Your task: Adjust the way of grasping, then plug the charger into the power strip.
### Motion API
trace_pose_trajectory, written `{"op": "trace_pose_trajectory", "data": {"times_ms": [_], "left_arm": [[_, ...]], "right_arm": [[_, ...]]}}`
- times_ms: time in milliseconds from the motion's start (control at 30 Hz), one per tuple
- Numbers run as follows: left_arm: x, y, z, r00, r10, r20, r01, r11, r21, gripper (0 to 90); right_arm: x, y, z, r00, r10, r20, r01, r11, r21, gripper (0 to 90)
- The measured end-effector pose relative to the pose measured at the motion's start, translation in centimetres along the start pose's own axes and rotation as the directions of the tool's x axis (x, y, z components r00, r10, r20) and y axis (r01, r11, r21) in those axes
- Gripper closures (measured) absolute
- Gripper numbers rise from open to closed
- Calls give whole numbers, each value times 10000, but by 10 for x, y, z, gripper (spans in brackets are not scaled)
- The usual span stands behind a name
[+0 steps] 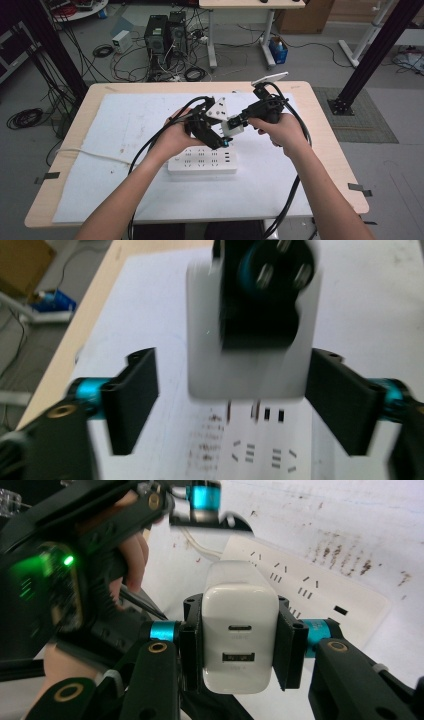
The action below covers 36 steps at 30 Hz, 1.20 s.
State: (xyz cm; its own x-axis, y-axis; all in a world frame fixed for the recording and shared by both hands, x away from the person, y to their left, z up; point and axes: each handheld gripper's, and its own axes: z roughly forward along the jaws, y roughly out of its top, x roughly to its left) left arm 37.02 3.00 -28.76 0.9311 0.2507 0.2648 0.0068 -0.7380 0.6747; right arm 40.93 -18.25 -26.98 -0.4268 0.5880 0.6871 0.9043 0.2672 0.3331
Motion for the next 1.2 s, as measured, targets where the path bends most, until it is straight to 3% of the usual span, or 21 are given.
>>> {"op": "trace_pose_trajectory", "data": {"times_ms": [33, 100, 167, 233, 300, 400, 500, 567, 633, 667, 733, 867, 933, 1033, 1100, 1167, 1200], "left_arm": [[2, -4, -4, 10000, -66, -57, 67, 9997, 252, 195], [6, -13, -12, 9984, -565, -104, 571, 9954, 775, 171], [12, -25, -24, 9947, -998, -251, 1023, 9853, 1365, 155], [18, -38, -36, 9896, -1393, -359, 1437, 9686, 2029, 155], [24, -52, -47, 9806, -1843, -663, 1956, 9396, 2810, 155], [32, -74, -64, 9625, -2415, -1236, 2707, 8845, 3800, 155], [41, -94, -76, 9416, -2851, -1794, 3367, 8146, 4724, 155], [46, -105, -83, 9304, -2946, -2182, 3663, 7718, 5198, 155], [50, -113, -90, 9229, -3104, -2278, 3850, 7505, 5371, 155], [52, -116, -94, 9176, -3246, -2292, 3974, 7453, 5354, 155], [56, -121, -99, 9070, -3481, -2372, 4209, 7293, 5393, 155], [60, -127, -107, 8963, -3586, -2610, 4435, 7230, 5298, 155], [59, -129, -109, 8895, -3682, -2706, 4569, 7273, 5121, 156], [57, -129, -111, 8934, -3647, -2623, 4493, 7327, 5112, 155], [55, -130, -112, 8948, -3658, -2560, 4465, 7377, 5064, 155], [54, -131, -112, 8986, -3713, -2337, 4386, 7443, 5037, 155], [53, -132, -112, 8972, -3747, -2338, 4414, 7429, 5032, 155]], "right_arm": [[1, 0, -3, 9996, -148, 241, 149, 9999, -57, 623], [5, 1, -11, 9948, -447, 921, 447, 9990, 19, 623], [11, 3, -18, 9747, -981, 2006, 958, 9952, 211, 623], [15, 4, -23, 9496, -1305, 2849, 1204, 9913, 528, 623], [19, 6, -28, 9185, -1746, 3549, 1550, 9844, 830, 623], [22, 7, -32, 8837, -2170, 4148, 1784, 9753, 1303, 622], [23, 7, -32, 8525, -2547, 4565, 1902, 9646, 1828, 623], [23, 7, -32, 8221, -2900, 4900, 2046, 9536, 2211, 622], [22, 7, -32, 7857, -3296, 5234, 2173, 9393, 2653, 622], [22, 7, -32, 7771, -3400, 5296, 2172, 9347, 2813, 622], [21, 7, -33, 7697, -3518, 5327, 2178, 9291, 2988, 622], [20, 6, -33, 7504, -3896, 5339, 2347, 9122, 3358, 622], [21, 7, -33, 7445, -4060, 5300, 2485, 9053, 3445, 622], [23, 8, -30, 7418, -4329, 5121, 2763, 8932, 3549, 622], [25, 10, -26, 7242, -4722, 5025, 3064, 8732, 3790, 622], [26, 11, -21, 7141, -4976, 4924, 3223, 8581, 3997, 622], [27, 12, -18, 7072, -5147, 4847, 3364, 8480, 4096, 622]]}}
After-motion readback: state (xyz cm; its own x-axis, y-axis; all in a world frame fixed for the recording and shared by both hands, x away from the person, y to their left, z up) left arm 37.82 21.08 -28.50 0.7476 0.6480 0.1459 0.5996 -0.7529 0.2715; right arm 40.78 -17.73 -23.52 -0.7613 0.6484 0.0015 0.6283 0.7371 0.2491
